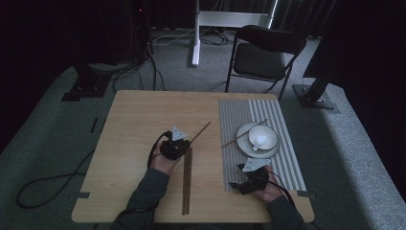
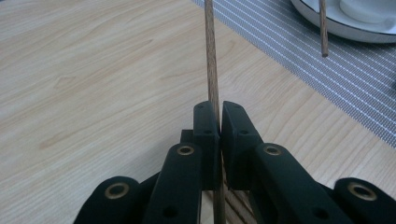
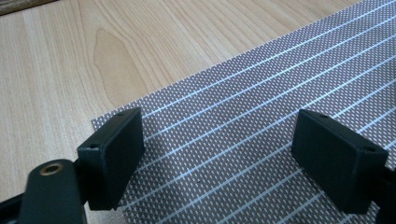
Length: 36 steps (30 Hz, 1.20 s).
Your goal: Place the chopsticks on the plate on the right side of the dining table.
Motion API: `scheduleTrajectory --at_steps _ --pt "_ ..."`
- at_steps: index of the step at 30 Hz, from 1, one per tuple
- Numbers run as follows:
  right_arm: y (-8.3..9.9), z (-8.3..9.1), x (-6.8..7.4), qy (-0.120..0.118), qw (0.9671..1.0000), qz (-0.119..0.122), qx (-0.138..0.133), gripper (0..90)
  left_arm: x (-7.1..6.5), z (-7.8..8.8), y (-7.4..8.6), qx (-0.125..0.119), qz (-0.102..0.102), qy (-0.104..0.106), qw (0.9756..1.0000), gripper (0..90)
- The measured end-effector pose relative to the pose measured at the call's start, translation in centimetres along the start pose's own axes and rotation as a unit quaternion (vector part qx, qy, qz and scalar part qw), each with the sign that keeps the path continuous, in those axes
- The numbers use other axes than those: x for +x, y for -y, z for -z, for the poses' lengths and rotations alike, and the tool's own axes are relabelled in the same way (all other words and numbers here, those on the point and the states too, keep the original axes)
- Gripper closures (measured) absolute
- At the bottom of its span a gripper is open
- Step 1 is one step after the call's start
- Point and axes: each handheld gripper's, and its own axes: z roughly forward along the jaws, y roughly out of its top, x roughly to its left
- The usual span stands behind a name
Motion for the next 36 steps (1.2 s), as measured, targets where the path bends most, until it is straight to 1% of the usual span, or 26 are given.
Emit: scheduleTrajectory --at_steps 11,15,19,28,36 --pt "0.0 0.0 0.0 0.000 1.0000 -0.001 0.000 16.2 -0.6 -0.5 -1.4 -0.012 -0.008 0.010 0.9998 85.6" --pt "0.0 0.0 0.0 0.000 1.0000 0.000 0.001 16.3 -1.0 -0.9 -1.9 -0.012 -0.015 0.014 0.9997 85.6" --pt "0.0 0.0 0.0 -0.001 1.0000 -0.001 0.001 16.3 -1.3 -1.2 -2.3 -0.014 -0.016 0.018 0.9996 85.6" --pt "0.0 0.0 0.0 -0.001 1.0000 -0.001 0.000 16.2 -1.7 -1.8 -3.0 -0.013 -0.023 0.022 0.9994 85.6" --pt "0.0 0.0 0.0 -0.002 1.0000 -0.001 0.000 16.2 -1.9 -2.2 -3.4 -0.014 -0.025 0.025 0.9993 85.6"
